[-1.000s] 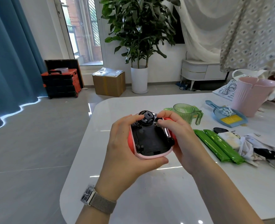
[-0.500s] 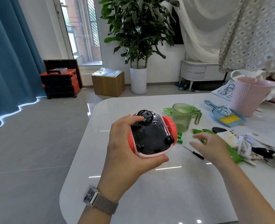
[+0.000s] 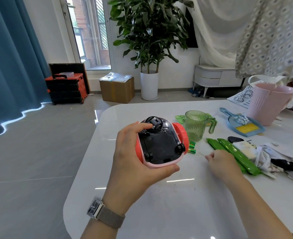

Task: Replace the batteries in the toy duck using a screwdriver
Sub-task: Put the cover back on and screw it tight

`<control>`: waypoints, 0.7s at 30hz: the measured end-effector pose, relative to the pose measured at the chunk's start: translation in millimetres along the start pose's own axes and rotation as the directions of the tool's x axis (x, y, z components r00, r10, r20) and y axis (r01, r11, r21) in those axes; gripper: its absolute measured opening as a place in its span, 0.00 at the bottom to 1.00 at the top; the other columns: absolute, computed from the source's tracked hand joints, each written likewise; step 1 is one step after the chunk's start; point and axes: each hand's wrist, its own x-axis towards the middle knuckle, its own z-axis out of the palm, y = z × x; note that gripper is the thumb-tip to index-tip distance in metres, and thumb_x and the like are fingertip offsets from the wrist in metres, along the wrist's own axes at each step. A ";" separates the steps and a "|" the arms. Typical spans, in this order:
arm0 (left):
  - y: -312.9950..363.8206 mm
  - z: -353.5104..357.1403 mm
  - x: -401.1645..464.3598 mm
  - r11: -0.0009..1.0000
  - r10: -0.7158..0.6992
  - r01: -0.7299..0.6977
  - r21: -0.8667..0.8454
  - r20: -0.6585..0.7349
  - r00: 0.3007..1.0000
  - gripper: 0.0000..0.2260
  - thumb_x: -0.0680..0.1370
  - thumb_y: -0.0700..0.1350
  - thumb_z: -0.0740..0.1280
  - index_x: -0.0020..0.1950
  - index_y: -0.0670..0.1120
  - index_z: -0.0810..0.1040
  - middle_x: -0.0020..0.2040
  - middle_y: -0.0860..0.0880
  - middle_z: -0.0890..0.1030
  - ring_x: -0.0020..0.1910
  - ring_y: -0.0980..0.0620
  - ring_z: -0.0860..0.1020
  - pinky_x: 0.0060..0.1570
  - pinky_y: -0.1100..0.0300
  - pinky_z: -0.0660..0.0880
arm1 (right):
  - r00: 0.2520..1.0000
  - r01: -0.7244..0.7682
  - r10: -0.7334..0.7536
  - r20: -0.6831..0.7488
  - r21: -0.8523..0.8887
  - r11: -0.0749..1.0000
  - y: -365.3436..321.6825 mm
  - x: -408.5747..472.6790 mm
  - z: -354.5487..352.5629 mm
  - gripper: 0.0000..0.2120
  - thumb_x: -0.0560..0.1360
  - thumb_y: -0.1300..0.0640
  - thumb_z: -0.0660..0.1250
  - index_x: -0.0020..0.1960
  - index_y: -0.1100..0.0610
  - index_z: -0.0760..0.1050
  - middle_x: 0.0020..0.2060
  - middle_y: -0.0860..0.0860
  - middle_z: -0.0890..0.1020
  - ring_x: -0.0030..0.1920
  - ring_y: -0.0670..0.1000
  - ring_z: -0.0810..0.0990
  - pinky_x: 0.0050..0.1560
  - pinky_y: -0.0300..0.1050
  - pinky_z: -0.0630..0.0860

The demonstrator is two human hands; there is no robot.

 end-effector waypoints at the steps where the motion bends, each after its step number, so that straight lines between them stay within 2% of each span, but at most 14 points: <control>1: -0.2 0.5 0.4 1.000 0.000 0.000 0.002 -0.004 1.000 0.40 0.54 0.57 0.82 0.61 0.66 0.67 0.63 0.63 0.67 0.64 0.68 0.67 0.56 0.77 0.69 | 1.000 -0.005 0.006 -0.018 0.031 1.000 -0.5 -1.1 -2.8 0.16 0.80 0.54 0.61 0.34 0.56 0.73 0.36 0.54 0.78 0.38 0.54 0.75 0.37 0.46 0.70; 4: 0.5 1.8 0.8 1.000 0.000 0.000 0.001 -0.006 1.000 0.40 0.54 0.57 0.81 0.61 0.66 0.67 0.63 0.63 0.67 0.64 0.68 0.67 0.56 0.77 0.69 | 0.997 0.028 -0.017 -0.069 0.156 0.987 -5.7 -5.0 -8.7 0.10 0.82 0.56 0.56 0.46 0.58 0.72 0.43 0.53 0.77 0.44 0.54 0.74 0.41 0.46 0.68; 6: 1.4 2.2 0.8 1.000 0.001 -0.001 -0.002 -0.005 1.000 0.40 0.54 0.57 0.81 0.61 0.65 0.67 0.63 0.62 0.68 0.64 0.67 0.67 0.56 0.77 0.69 | 0.998 0.041 -0.023 -0.062 0.305 0.951 -11.0 -8.3 -11.3 0.09 0.82 0.57 0.54 0.51 0.59 0.70 0.44 0.52 0.78 0.43 0.54 0.75 0.40 0.47 0.68; 9: 1.9 2.2 0.7 1.000 0.008 -0.008 0.005 -0.011 1.000 0.39 0.55 0.58 0.81 0.61 0.65 0.67 0.63 0.62 0.68 0.64 0.66 0.67 0.58 0.75 0.69 | 0.992 0.117 -0.086 -0.089 0.446 0.888 -19.1 -10.7 -16.8 0.08 0.82 0.56 0.54 0.49 0.59 0.68 0.39 0.55 0.78 0.36 0.52 0.73 0.35 0.46 0.67; 12: 1.6 2.0 0.6 1.000 0.004 -0.004 -0.006 -0.011 1.000 0.39 0.55 0.56 0.82 0.61 0.65 0.67 0.63 0.60 0.69 0.64 0.66 0.68 0.57 0.75 0.70 | 0.990 0.142 -0.119 -0.079 0.630 0.764 -30.5 -18.4 -26.5 0.08 0.82 0.54 0.55 0.46 0.54 0.68 0.36 0.53 0.75 0.33 0.51 0.70 0.37 0.49 0.71; 16: 2.3 2.0 1.2 1.000 0.000 0.000 0.000 -0.007 1.000 0.39 0.55 0.57 0.82 0.62 0.64 0.67 0.64 0.59 0.69 0.63 0.67 0.68 0.55 0.77 0.69 | 0.971 0.203 -0.230 -0.071 0.754 0.625 -43.7 -37.0 -43.3 0.07 0.80 0.55 0.61 0.44 0.56 0.72 0.32 0.49 0.74 0.27 0.46 0.68 0.32 0.44 0.71; 19: 2.7 2.2 1.1 1.000 0.002 -0.002 0.000 -0.016 1.000 0.39 0.55 0.57 0.82 0.62 0.64 0.67 0.63 0.58 0.70 0.62 0.67 0.68 0.55 0.77 0.69 | 0.963 0.179 -0.266 -0.032 0.815 0.551 -47.2 -46.4 -48.4 0.08 0.78 0.58 0.65 0.41 0.59 0.76 0.22 0.43 0.73 0.22 0.43 0.66 0.27 0.40 0.69; 21: 3.0 2.5 0.7 1.000 0.002 -0.002 0.000 -0.028 1.000 0.39 0.55 0.56 0.82 0.62 0.63 0.68 0.63 0.58 0.70 0.62 0.66 0.69 0.56 0.76 0.69 | 0.963 0.117 -0.269 0.017 0.872 0.474 -49.4 -51.3 -51.2 0.06 0.77 0.58 0.67 0.43 0.58 0.79 0.26 0.46 0.76 0.25 0.45 0.69 0.28 0.38 0.73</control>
